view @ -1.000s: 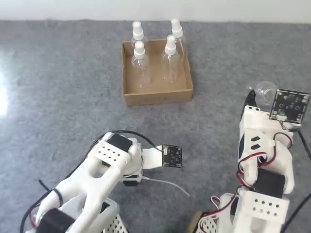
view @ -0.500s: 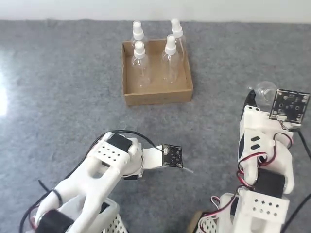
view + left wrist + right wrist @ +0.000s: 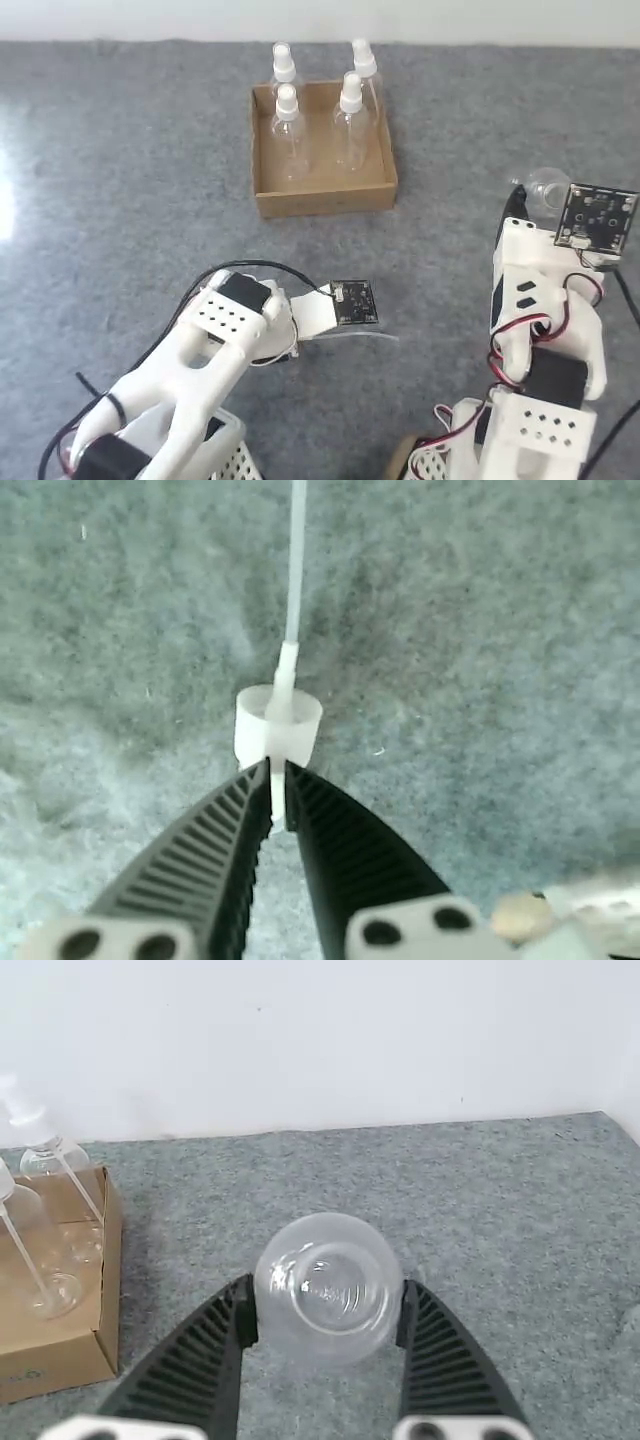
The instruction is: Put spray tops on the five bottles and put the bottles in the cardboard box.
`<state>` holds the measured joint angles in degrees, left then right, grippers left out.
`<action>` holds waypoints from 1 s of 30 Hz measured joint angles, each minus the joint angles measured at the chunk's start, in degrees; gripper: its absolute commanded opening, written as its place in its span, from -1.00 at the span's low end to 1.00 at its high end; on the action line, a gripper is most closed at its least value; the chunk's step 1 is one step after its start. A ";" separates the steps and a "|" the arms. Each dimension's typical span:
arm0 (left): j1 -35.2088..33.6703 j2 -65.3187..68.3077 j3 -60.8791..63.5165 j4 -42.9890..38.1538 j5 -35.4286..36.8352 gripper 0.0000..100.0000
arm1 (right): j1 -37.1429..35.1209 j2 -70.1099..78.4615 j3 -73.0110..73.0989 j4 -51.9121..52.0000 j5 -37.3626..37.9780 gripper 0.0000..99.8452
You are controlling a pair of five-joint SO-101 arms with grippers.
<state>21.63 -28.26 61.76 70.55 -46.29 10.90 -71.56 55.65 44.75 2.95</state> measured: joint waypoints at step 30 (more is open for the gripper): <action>-0.18 0.88 1.41 -7.56 -2.02 -0.67 | 0.00 0.00 0.00 0.00 0.00 -0.85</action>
<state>21.45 -27.38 63.16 62.99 -48.31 10.90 -71.56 55.65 44.75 2.95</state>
